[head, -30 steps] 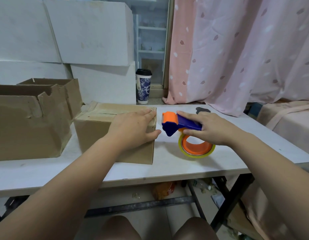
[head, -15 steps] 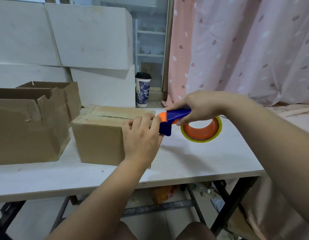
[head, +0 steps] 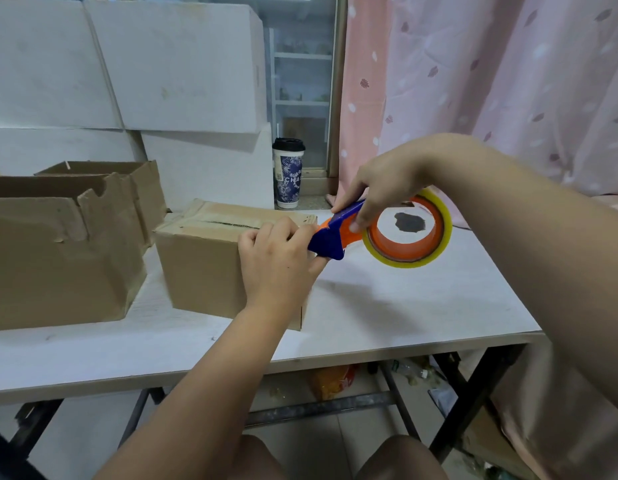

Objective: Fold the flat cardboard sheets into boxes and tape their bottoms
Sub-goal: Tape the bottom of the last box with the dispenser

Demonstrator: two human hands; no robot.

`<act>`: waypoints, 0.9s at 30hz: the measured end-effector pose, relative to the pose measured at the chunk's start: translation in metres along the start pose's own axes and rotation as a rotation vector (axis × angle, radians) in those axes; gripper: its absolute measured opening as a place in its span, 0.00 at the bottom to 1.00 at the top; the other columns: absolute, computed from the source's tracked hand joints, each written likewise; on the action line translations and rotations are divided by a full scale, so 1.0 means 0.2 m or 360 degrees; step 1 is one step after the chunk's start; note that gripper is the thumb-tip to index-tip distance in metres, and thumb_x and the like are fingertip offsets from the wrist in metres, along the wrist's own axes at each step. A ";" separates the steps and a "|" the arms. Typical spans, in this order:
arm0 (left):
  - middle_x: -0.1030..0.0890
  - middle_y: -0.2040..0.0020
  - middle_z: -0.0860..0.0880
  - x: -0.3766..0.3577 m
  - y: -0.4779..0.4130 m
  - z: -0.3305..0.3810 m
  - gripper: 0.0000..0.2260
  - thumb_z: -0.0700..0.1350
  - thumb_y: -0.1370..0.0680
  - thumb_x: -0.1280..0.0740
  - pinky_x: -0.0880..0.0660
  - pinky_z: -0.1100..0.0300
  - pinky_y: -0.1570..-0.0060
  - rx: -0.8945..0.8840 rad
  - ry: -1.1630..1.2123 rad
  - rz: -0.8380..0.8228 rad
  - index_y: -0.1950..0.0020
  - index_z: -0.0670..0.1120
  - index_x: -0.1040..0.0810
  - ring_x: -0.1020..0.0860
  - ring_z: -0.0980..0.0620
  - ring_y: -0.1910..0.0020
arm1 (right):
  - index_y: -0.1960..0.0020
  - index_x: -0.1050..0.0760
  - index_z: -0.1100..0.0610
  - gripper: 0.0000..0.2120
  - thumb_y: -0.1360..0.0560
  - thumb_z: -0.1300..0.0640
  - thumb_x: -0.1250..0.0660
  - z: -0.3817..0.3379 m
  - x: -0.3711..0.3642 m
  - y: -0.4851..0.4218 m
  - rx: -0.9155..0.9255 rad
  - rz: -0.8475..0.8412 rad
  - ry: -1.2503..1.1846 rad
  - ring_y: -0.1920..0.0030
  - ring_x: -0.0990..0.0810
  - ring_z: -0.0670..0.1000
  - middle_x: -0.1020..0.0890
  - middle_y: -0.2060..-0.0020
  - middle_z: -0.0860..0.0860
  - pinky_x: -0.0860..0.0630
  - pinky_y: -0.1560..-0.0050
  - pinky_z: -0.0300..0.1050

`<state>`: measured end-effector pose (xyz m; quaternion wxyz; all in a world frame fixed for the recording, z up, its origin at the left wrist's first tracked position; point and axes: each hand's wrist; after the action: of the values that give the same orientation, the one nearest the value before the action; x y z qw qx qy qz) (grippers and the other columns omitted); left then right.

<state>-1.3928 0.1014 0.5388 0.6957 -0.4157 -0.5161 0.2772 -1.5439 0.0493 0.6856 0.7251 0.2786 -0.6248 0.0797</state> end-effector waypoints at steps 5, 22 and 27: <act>0.23 0.59 0.48 0.05 0.01 -0.02 0.16 0.57 0.41 0.22 0.34 0.50 0.57 -0.0146 -0.0087 -0.0259 0.65 0.48 0.21 0.26 0.45 0.62 | 0.33 0.28 0.47 0.21 0.25 0.46 0.33 0.02 -0.07 -0.01 -0.0052 -0.0236 -0.0162 0.55 0.20 0.43 0.20 0.48 0.51 0.23 0.59 0.38; 0.34 0.45 0.56 0.12 -0.09 -0.17 0.32 0.76 0.45 0.48 0.46 0.56 0.46 -0.0334 0.0261 -0.0919 0.56 0.60 0.18 0.36 0.54 0.44 | 0.54 0.25 0.61 0.34 0.48 0.40 0.18 0.24 -0.72 -0.01 -0.0052 -0.0911 -0.2242 0.64 0.27 0.53 0.25 0.63 0.57 0.30 0.59 0.45; 0.34 0.47 0.56 0.11 -0.09 -0.19 0.21 0.68 0.31 0.40 0.42 0.54 0.44 -0.0323 0.0210 -0.0903 0.44 0.62 0.20 0.34 0.52 0.46 | 0.41 0.21 0.63 0.42 0.49 0.45 0.16 0.26 -0.82 0.01 -0.0004 -0.0695 -0.2617 0.54 0.18 0.59 0.18 0.50 0.62 0.20 0.54 0.50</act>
<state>-1.3508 0.0996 0.5607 0.7322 -0.3396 -0.5904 -0.0088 -1.6232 0.0636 0.5349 0.0398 0.3615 -0.8851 -0.2905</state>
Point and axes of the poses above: each hand's wrist, its own y-axis away from the middle knuckle, its own x-axis out of the back of the hand, z = x × y
